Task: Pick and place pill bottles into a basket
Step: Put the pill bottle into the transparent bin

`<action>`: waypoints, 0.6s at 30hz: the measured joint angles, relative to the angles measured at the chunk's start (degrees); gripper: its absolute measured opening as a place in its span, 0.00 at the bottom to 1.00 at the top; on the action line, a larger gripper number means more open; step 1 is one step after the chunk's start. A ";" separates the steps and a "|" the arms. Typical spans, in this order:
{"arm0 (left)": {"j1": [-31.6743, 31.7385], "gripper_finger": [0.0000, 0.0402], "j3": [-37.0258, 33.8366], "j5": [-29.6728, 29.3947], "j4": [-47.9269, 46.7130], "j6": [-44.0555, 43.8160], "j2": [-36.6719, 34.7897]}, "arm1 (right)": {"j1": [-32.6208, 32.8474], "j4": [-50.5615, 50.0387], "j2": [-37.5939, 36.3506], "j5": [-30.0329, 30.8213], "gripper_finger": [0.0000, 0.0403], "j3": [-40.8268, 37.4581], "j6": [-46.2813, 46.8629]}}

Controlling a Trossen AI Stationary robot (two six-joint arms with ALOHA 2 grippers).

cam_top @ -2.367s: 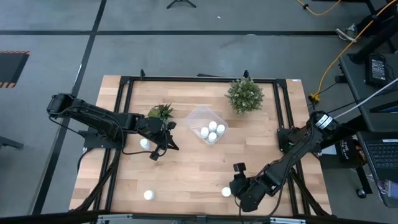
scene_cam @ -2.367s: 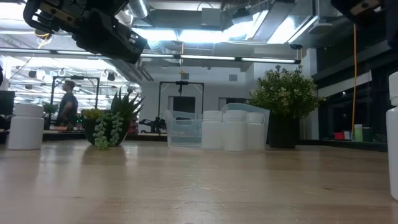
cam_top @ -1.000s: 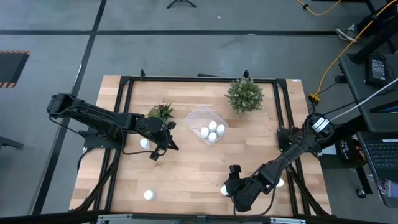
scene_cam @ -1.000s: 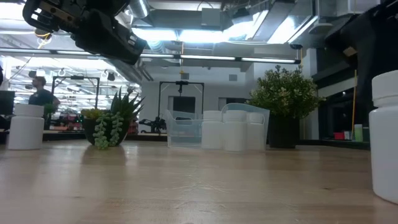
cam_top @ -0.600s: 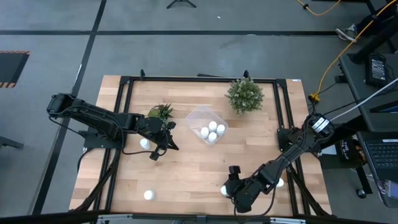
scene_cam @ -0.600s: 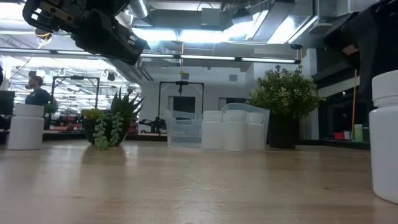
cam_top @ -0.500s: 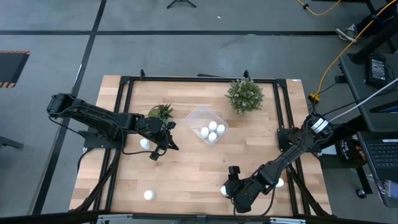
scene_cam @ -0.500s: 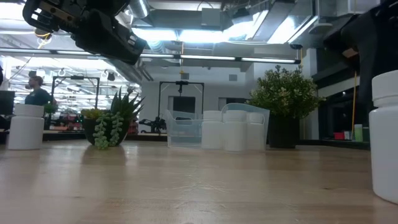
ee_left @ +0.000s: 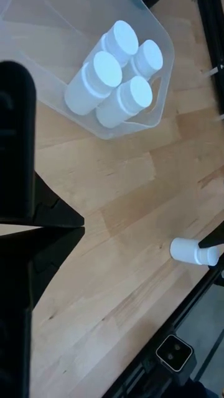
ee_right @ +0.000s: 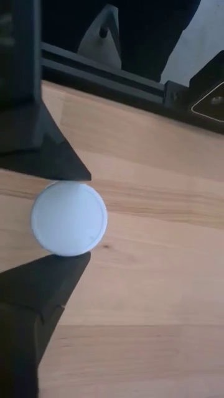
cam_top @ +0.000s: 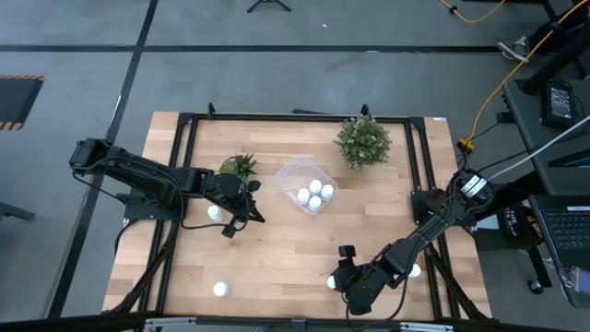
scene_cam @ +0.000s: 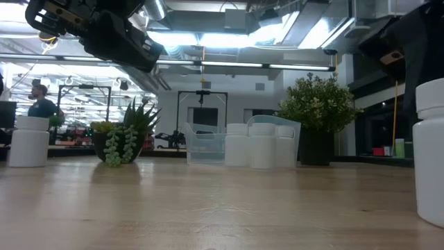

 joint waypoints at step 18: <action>0.02 0.01 0.00 -0.11 0.00 0.07 0.00 | -4.45 -3.94 -2.08 -6.24 0.37 0.05 -5.78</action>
